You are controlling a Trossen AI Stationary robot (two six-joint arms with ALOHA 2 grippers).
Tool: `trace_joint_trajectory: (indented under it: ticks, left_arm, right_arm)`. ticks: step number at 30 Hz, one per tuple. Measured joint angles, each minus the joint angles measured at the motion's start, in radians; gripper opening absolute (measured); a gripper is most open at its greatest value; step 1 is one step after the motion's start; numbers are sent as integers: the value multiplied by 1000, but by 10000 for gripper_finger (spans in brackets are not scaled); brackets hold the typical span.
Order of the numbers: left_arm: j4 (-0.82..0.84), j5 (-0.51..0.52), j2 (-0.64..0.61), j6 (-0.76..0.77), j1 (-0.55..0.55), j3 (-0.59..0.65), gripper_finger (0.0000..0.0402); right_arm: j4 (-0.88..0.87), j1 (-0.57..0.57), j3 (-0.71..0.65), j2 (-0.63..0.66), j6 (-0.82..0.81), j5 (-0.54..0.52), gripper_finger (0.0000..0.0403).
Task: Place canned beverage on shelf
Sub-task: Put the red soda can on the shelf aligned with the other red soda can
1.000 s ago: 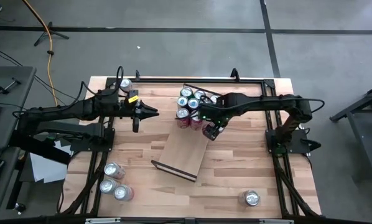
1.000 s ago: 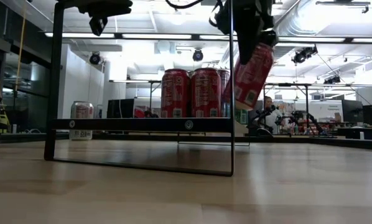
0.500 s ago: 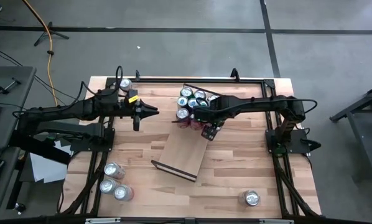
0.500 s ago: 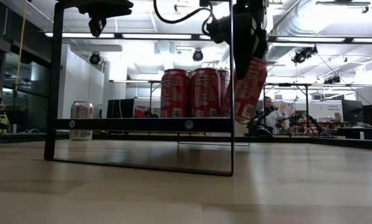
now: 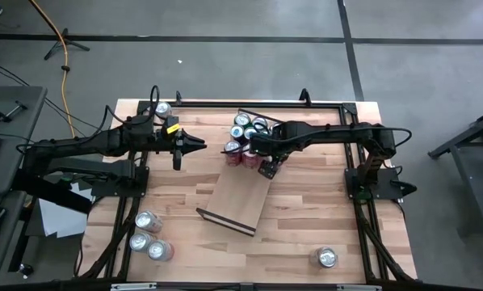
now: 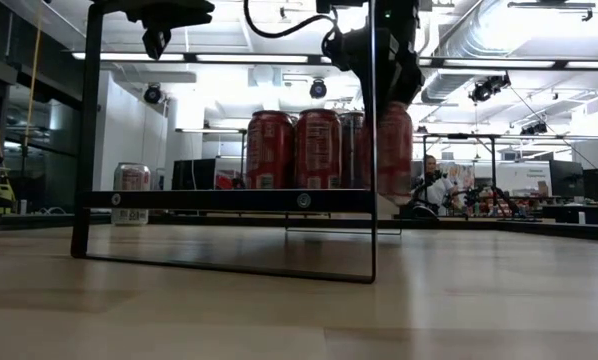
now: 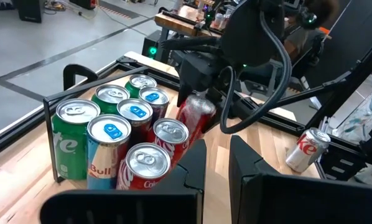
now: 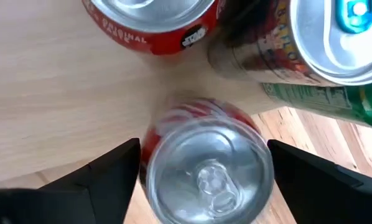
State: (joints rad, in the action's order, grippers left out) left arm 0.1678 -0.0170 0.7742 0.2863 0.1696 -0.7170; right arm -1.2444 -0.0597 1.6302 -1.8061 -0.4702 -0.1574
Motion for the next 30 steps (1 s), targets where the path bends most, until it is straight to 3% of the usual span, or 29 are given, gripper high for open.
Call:
trace_joint_trajectory:
  ticks: [23, 30]
  left_arm:
    - [1, 0, 0, 0, 0, 0, 0]
    - [1, 0, 0, -1, 0, 0, 0]
  right_arm:
    - [113, 0, 0, 1, 53, 2, 341]
    - [119, 0, -1, 45, 101, -58, 341]
